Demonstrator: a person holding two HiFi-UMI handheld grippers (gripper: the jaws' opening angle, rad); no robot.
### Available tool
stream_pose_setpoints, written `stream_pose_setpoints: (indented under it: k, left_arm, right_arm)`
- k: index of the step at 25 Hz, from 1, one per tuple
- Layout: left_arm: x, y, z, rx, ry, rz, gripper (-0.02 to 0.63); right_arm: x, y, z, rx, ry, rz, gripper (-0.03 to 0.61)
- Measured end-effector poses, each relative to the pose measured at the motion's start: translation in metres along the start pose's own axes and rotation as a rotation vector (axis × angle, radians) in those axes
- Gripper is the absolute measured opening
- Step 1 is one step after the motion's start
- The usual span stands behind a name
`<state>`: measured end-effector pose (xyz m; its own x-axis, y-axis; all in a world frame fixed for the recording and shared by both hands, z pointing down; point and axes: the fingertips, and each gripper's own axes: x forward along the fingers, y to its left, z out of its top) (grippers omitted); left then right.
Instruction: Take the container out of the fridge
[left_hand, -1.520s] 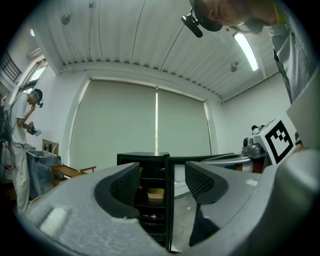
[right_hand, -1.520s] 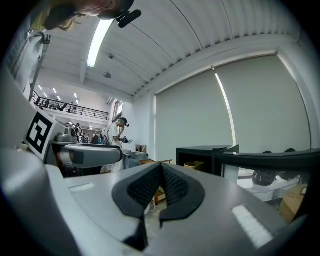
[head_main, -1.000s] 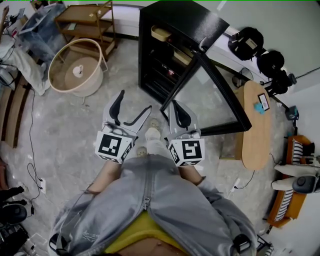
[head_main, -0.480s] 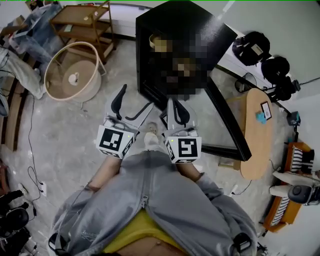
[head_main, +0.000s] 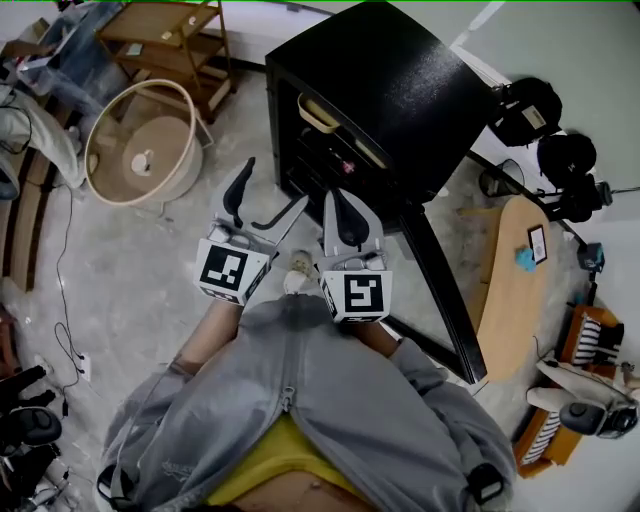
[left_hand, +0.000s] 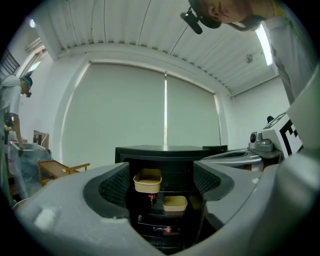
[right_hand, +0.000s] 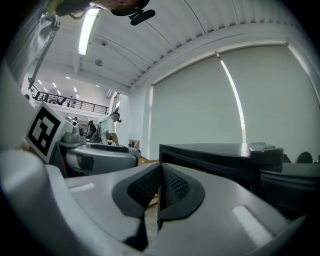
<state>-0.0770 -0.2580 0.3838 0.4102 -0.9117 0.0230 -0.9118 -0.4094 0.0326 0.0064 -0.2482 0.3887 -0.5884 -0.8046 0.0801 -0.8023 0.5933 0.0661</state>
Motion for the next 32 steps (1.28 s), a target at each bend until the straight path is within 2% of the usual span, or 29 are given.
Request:
stream_pose_setpoints:
  k: [10,20,32]
  left_arm:
    - [0.065,0.028,-0.029,0.033,0.046,-0.020,0.397]
    - [0.123,0.044,-0.072,0.075,0.102,-0.097,0.411]
    - [0.170,0.052,-0.133,0.063,0.189,-0.180,0.466]
  right_arm:
    - [0.043,-0.029,-0.023,0.035,0.042,-0.014,0.000]
    - [0.069,-0.049,-0.046,0.028,0.065,-0.112,0.000]
    - [0.077,-0.064,-0.076,0.039,0.112,-0.210,0.000]
